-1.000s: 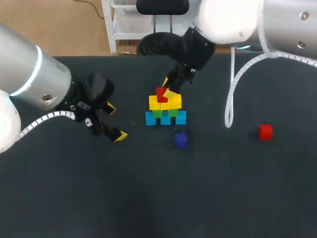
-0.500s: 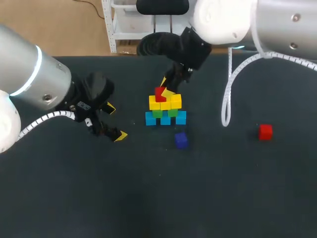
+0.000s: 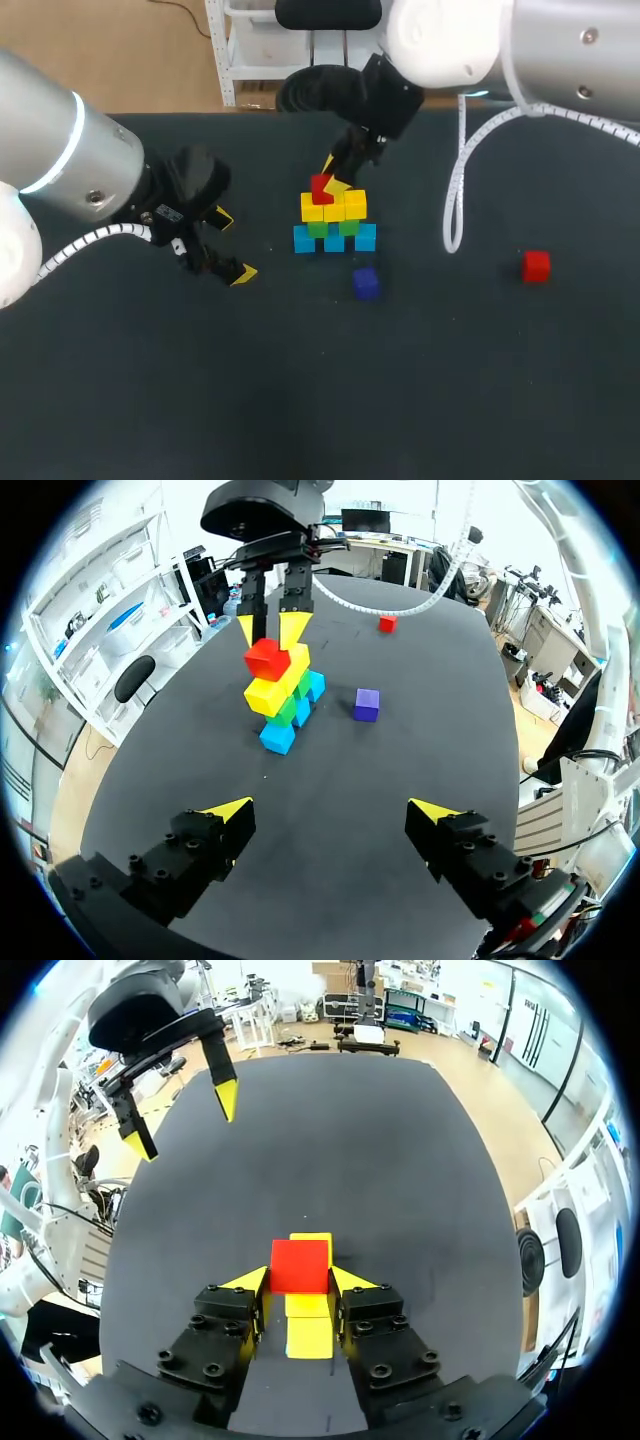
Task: Place the blue cubes, place green cubes on the blue cubes, place the yellow cubes on the green cubes, then place the red cubes on the yellow cubes, and place purple cube on the red cubes.
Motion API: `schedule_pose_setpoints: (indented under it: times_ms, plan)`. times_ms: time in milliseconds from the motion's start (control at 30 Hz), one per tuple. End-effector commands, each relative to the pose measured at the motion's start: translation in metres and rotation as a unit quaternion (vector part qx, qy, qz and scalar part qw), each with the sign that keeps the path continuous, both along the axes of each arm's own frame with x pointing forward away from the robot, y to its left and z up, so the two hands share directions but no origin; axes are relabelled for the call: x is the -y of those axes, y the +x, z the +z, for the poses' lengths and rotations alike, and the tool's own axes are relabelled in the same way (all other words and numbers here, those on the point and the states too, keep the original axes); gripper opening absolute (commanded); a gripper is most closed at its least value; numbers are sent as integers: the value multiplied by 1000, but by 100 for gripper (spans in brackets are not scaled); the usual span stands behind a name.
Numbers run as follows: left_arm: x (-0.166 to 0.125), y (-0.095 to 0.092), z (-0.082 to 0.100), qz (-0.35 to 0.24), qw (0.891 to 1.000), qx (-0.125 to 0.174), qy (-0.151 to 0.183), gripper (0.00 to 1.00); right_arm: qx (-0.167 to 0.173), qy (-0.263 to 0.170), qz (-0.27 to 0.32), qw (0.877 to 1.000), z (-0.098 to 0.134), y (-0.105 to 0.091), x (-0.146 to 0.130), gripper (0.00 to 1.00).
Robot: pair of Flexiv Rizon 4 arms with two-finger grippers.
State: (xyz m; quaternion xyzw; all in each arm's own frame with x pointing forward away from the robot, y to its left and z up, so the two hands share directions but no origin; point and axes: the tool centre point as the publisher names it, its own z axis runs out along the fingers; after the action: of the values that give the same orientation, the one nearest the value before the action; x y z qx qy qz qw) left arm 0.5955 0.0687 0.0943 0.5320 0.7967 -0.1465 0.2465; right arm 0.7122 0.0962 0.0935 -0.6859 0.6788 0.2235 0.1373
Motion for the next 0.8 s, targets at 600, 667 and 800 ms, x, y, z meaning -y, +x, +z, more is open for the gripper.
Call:
schedule_pose_setpoints:
  times_ms: [600,667,800]
  plan:
    - [0,0,0,1,1000,1,1,100,-4,-1,1,1000,-1,3,-1,0]
    - [0,0,0,1,1000,1,1,100,-4,-2,1,1000,-1,3,-1,0]
    - [0,0,0,1,1000,1,1,100,-4,-3,1,1000,-2,2,0,0]
